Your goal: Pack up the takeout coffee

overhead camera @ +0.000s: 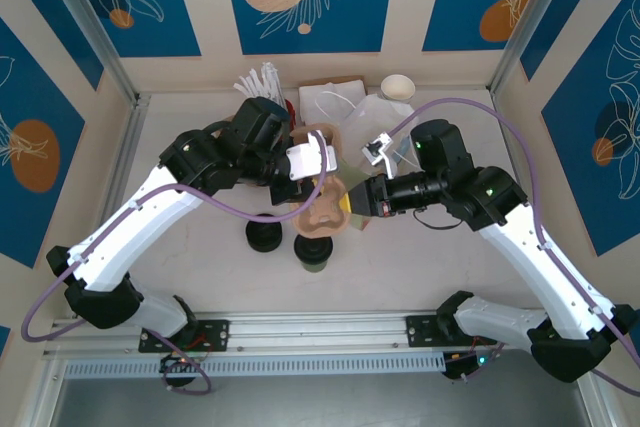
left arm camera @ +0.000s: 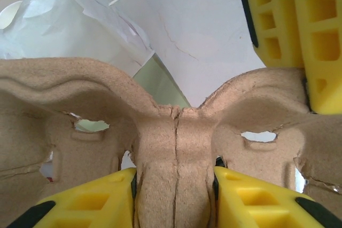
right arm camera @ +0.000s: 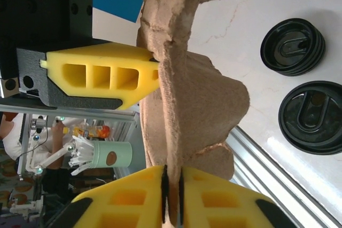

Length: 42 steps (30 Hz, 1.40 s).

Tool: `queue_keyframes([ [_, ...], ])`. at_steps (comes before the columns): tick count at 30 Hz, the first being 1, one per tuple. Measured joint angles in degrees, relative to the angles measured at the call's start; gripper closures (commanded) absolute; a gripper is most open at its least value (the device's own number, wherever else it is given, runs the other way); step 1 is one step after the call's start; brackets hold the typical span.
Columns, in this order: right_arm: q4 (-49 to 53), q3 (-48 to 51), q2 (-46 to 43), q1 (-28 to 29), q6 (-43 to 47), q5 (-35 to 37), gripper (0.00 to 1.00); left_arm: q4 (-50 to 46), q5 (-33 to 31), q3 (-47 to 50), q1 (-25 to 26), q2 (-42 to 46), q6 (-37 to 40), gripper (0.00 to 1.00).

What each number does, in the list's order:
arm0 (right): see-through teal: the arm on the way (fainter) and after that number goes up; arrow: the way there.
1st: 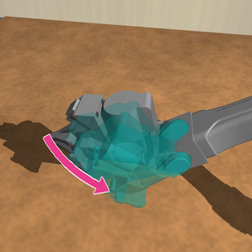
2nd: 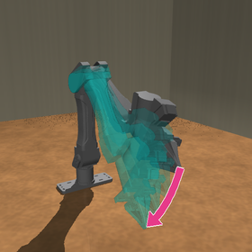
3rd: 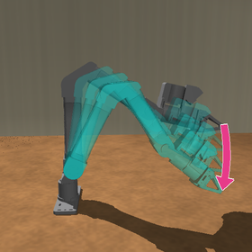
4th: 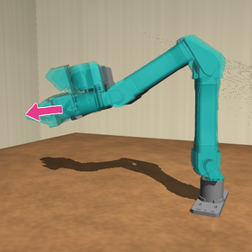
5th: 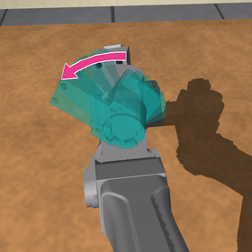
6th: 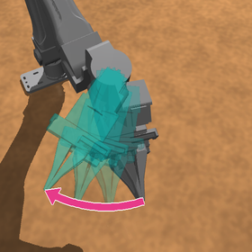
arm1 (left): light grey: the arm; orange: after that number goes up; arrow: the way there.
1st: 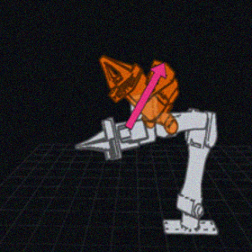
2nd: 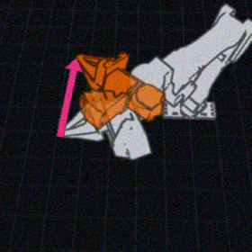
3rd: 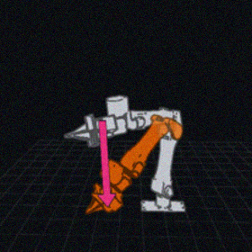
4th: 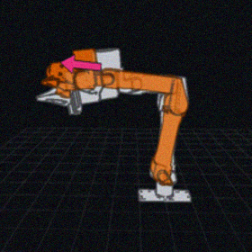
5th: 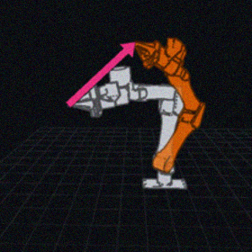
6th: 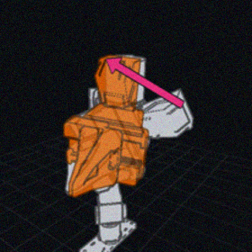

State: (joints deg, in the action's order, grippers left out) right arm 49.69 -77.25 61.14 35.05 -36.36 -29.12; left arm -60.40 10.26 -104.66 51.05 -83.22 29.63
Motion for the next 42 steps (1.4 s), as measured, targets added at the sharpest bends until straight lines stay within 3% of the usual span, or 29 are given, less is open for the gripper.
queue_keyframes([
  [3, 1.03, 0.0, -0.87, -0.94, 0.28, 0.59, 0.61, -0.04, 0.0, -0.11, 0.0, -0.02, -0.26, 0.64],
  [11, 5.33, -2.01, -4.72, -6.93, 1.51, 4.37, 0.5, 0.22, -0.02, -2.01, 0.0, -1.01, -0.74, 0.64],
  [19, 10.29, -3.34, -6.05, -11.37, 1.01, 26.62, 0.43, 0.2, 0.22, -5.18, 0.0, -3.26, -1.25, 0.63],
  [24, 11.17, -5.79, -0.72, -13.86, 1.07, 34.8, 0.4, 0.59, 0.5, -5.88, 0.0, -3.41, -2.08, 0.63],
  [33, 9.46, -7.89, 8.96, -16.72, 1.07, 37.97, 0.39, 1.03, 1.33, -7.54, 0.0, -4.22, -2.29, 0.63],
  [42, 6.51, -7.89, 12.79, -18.62, 1.07, 36.11, 0.41, 1.49, 3.32, -9.42, 0.0, -5.11, -3.3, 0.63],
])
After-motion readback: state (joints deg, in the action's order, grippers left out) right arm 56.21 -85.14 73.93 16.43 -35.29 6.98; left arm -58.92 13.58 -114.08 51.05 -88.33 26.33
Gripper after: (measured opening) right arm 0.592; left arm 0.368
